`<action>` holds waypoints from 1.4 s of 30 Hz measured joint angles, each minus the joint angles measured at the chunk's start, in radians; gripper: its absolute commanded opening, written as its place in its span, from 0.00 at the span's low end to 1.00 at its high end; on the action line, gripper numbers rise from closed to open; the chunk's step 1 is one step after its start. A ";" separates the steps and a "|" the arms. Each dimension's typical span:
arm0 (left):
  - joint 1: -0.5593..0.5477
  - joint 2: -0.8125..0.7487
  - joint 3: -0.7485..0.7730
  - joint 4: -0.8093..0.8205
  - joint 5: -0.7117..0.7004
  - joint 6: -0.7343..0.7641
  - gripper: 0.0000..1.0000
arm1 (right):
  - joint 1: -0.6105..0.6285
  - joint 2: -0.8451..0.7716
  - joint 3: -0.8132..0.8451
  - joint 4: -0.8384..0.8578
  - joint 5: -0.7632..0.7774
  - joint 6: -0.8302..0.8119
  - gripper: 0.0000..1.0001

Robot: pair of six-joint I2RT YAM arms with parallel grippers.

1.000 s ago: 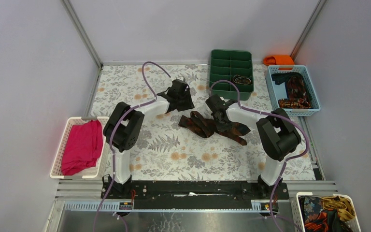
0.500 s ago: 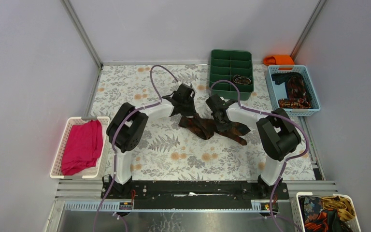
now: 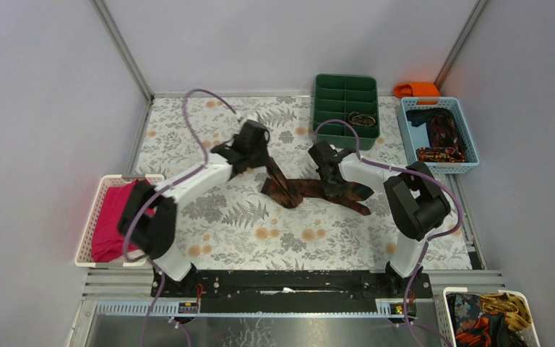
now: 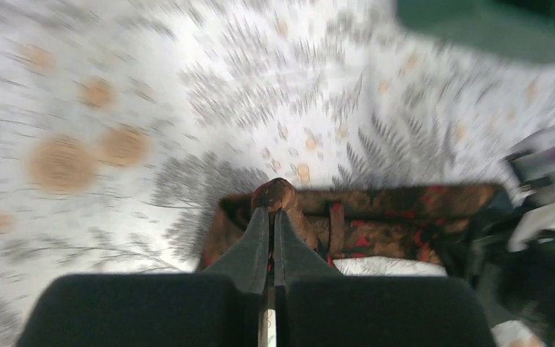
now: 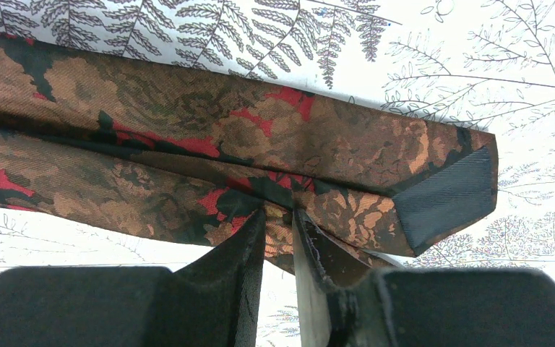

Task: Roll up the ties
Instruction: Flatten out the tie at the center of the board.

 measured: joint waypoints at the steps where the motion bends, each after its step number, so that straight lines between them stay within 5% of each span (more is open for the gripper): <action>1: 0.013 -0.043 0.000 -0.011 -0.024 0.000 0.00 | 0.000 0.000 0.000 0.000 -0.001 0.000 0.28; 8: 0.115 -0.303 -0.029 -0.072 -0.247 -0.002 0.00 | -0.010 0.001 0.003 -0.003 -0.012 0.000 0.28; 21: 0.212 -0.490 -0.193 -0.282 -0.584 -0.118 0.00 | -0.095 0.006 0.013 -0.010 -0.044 0.020 0.28; 42: 0.220 -0.278 -0.296 -0.232 -0.580 -0.172 0.00 | -0.337 0.029 0.016 -0.018 0.131 0.082 0.32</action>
